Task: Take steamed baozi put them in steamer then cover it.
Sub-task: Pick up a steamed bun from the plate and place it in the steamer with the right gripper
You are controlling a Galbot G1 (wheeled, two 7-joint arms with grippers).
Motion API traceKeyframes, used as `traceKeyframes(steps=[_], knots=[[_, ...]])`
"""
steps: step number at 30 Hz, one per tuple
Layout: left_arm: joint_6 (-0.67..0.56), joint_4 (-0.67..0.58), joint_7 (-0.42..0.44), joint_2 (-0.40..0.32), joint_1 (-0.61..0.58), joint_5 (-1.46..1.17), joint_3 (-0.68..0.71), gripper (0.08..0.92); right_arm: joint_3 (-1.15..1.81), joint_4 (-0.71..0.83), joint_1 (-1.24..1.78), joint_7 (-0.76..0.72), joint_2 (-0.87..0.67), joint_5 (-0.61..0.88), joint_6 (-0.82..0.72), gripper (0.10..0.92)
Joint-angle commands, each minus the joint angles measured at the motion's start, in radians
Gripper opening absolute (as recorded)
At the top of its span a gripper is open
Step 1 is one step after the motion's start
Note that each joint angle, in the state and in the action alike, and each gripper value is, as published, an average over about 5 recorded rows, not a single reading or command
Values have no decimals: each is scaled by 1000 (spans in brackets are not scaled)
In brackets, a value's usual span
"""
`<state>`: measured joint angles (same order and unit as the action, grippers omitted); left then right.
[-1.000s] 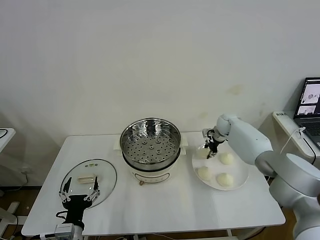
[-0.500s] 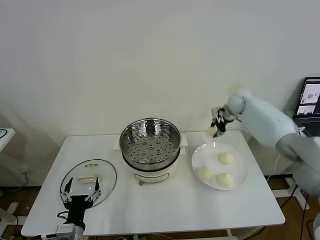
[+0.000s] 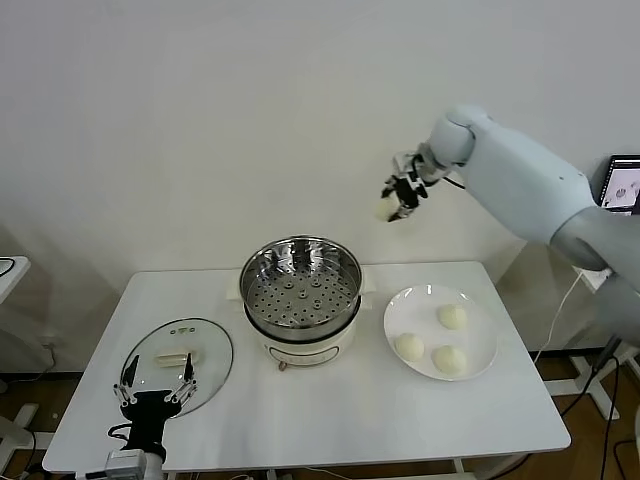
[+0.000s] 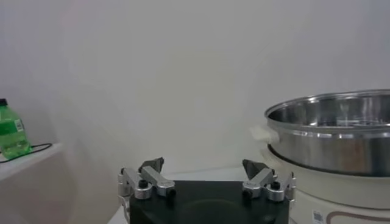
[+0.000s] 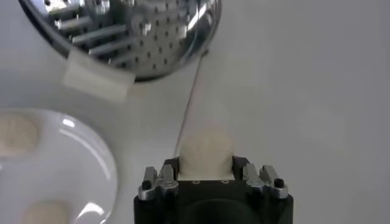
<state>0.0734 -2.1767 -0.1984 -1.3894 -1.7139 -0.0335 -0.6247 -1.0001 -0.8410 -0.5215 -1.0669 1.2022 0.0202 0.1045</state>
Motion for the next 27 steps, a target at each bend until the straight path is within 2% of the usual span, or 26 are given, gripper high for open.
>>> traceKeyframes(steps=[1, 19, 27], knots=[[1, -9, -1, -8, -3, -1, -14, 823, -109, -82, -37, 32, 84, 36, 104, 543], [-2, 24, -2, -39, 20, -19, -51, 823, -172, 14, 41, 170, 222, -226, 431, 543], [-3, 38, -3, -42, 25, -24, -59, 823, -113, 179, 124, 225, 296, -399, 538, 543]])
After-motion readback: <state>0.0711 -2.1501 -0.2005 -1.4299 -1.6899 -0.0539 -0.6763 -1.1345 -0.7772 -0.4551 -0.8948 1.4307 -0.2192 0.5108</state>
